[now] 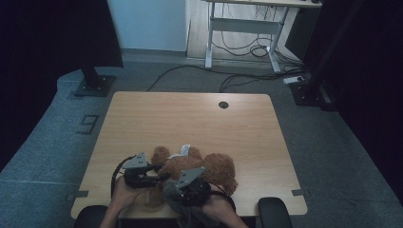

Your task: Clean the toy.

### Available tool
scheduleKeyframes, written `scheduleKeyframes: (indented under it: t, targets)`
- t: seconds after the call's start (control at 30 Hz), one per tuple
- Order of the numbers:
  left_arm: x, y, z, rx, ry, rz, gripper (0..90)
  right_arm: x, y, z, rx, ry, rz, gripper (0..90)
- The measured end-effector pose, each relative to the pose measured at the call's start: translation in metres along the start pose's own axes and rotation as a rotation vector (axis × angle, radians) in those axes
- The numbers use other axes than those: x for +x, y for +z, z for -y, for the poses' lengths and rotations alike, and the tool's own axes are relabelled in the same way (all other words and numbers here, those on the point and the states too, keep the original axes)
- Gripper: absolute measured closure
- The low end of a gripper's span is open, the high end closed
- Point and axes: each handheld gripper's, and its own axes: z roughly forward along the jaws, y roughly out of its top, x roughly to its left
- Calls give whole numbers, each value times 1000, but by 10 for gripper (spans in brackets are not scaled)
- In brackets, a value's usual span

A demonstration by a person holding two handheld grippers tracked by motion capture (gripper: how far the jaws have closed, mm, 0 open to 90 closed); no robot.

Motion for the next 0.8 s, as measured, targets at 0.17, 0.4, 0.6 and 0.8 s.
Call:
scheduleKeyframes:
  t: [0.17,0.4,0.6,0.8]
  targets:
    - [4,-1,0,1,5,25,565,3,23,-28,-49,-41,-27,786]
    - [7,-2,1,1,3,44,573,3,73,-11,-18,15,-27,788]
    - [7,-2,1,3,5,45,572,5,75,-4,4,21,-18,794]
    - [6,-2,1,3,6,39,572,2,65,10,70,27,-1,795]
